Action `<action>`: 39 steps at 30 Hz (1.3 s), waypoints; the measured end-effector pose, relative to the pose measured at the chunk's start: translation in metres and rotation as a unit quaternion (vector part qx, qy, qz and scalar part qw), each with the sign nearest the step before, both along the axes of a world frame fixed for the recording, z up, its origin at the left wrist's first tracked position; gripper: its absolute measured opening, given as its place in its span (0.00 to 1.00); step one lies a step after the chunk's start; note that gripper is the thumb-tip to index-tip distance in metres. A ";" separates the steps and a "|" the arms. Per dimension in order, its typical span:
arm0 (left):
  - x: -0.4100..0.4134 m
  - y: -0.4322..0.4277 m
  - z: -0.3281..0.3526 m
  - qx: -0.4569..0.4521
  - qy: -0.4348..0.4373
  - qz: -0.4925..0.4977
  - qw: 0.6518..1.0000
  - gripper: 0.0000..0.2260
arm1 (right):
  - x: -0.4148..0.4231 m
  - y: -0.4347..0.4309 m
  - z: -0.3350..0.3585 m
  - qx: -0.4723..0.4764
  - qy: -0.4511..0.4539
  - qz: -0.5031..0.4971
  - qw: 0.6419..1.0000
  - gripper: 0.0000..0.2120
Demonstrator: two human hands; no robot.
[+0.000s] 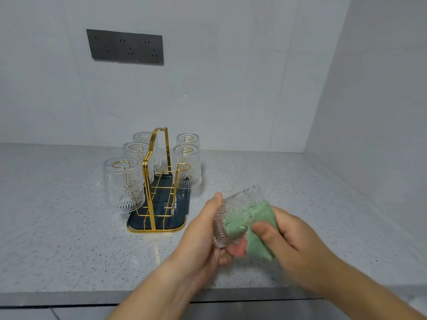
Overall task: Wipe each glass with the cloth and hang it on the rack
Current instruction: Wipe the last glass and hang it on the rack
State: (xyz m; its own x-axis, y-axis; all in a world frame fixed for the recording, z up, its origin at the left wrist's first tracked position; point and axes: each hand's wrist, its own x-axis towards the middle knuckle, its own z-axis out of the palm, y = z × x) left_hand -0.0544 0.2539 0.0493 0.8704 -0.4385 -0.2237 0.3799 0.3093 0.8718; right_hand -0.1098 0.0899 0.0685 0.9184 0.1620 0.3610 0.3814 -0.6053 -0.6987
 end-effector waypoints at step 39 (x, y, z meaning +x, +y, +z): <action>-0.001 -0.007 0.005 0.020 -0.087 0.005 0.996 0.19 | -0.007 0.000 0.011 0.162 0.067 -0.005 0.984 0.17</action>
